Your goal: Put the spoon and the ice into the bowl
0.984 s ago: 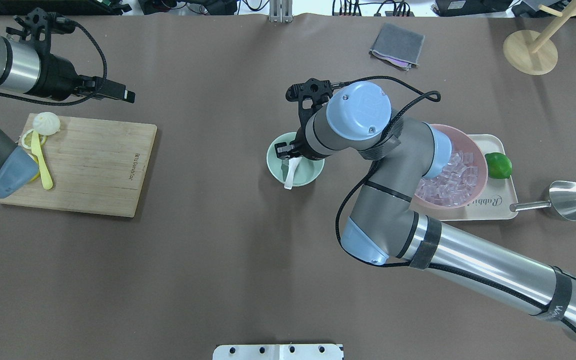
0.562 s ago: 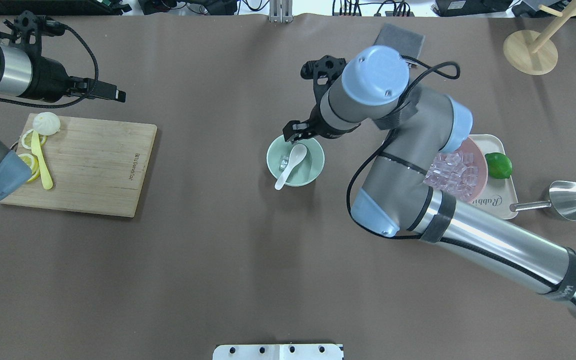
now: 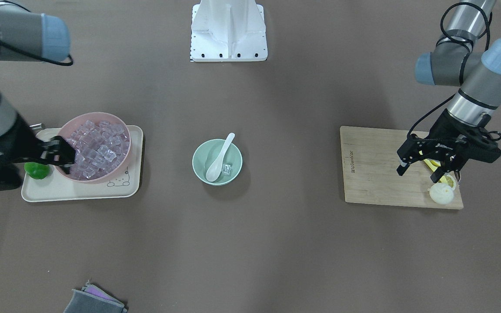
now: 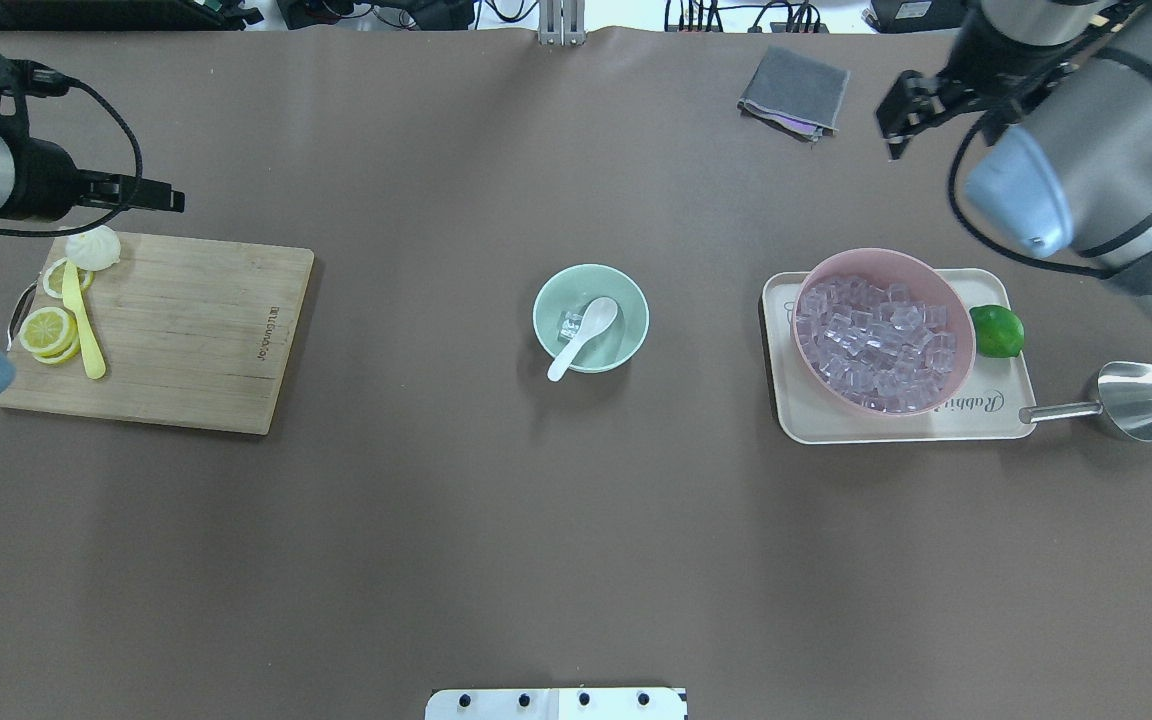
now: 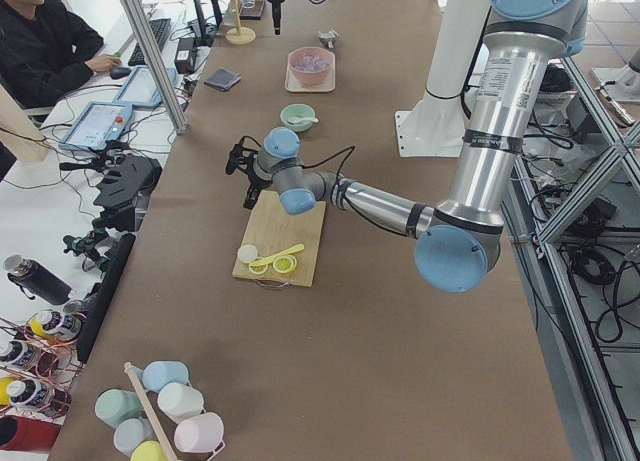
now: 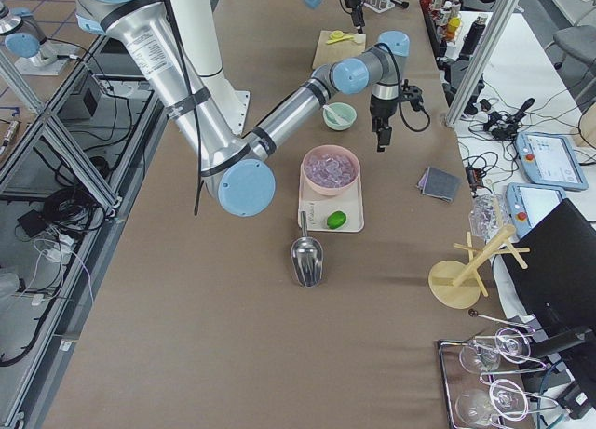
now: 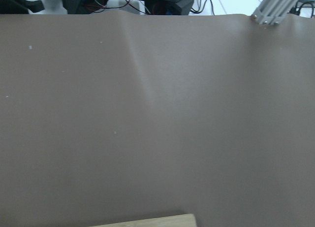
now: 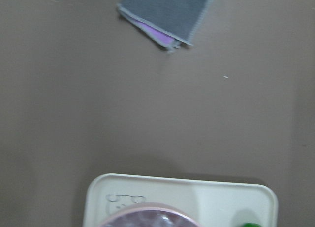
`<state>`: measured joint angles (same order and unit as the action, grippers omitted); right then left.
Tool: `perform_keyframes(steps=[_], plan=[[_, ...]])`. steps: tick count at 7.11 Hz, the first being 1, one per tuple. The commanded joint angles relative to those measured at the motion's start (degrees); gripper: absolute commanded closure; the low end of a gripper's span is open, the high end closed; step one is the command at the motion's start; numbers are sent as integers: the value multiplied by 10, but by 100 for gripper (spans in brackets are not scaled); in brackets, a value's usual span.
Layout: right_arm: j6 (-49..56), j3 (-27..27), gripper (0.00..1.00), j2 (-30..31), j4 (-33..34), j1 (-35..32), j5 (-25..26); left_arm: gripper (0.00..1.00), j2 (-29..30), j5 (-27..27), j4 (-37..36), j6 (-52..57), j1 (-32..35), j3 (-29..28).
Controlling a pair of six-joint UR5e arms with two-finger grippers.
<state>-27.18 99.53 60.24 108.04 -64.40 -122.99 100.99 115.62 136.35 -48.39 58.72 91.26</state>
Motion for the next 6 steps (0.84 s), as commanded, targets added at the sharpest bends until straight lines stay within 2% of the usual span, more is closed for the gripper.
perform_keyframes(steps=[1,2,3,4,5,6], plan=[[174,2,1,132,10,-119,-66,2,-12,117,-76,107,103,-4],[229,1,0,170,-12,-155,-84,2,-12,187,-143,194,171,-3],[225,2,0,194,-14,-164,-84,2,-13,213,-214,278,220,-2],[220,-6,0,191,-24,-163,-80,2,-13,221,-288,343,253,-3],[196,-12,0,192,-26,-129,-63,2,-14,221,-333,395,281,-4],[194,-14,0,201,-33,-131,-45,2,-15,220,-363,411,304,-7]])
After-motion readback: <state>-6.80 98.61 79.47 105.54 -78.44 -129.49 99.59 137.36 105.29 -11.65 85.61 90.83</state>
